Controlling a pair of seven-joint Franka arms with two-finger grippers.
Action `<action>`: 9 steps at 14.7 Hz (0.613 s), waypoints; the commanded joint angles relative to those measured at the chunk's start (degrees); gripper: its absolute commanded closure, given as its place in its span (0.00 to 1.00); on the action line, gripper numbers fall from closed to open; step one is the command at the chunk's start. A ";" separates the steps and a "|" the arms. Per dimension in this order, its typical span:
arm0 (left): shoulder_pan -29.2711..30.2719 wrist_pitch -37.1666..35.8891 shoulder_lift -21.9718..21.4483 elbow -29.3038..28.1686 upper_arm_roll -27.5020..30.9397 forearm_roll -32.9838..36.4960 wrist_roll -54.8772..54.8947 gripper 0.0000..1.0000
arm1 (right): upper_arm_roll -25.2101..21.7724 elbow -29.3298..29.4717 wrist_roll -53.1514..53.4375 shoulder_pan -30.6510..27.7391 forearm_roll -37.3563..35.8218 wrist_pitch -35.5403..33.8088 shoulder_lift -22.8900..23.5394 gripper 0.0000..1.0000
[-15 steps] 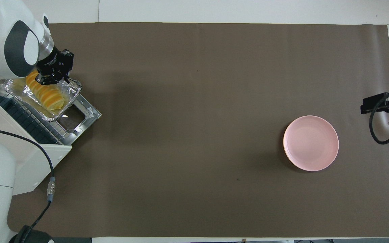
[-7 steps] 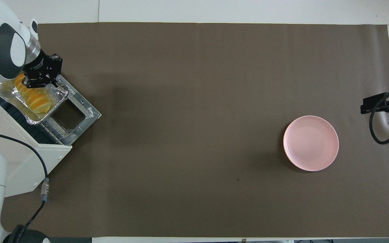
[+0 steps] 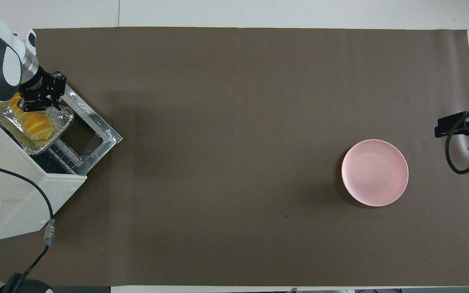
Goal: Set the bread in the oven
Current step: 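Lower the foil tray into the open toaster oven with the left gripper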
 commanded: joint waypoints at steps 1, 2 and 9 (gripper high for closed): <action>-1.08 2.74 -3.33 -4.69 0.20 -0.32 -2.08 1.00 | 0.72 -0.11 0.47 -0.77 -0.55 -0.47 -0.30 0.00; -1.86 2.57 -3.33 -4.78 0.19 -0.32 -2.87 1.00 | 0.72 -0.11 0.47 -0.77 -0.55 -0.47 -0.30 0.00; -2.23 2.74 -8.93 -10.30 0.28 -0.23 -2.45 1.00 | 0.72 -0.11 0.47 -0.77 -0.55 -0.47 -0.30 0.00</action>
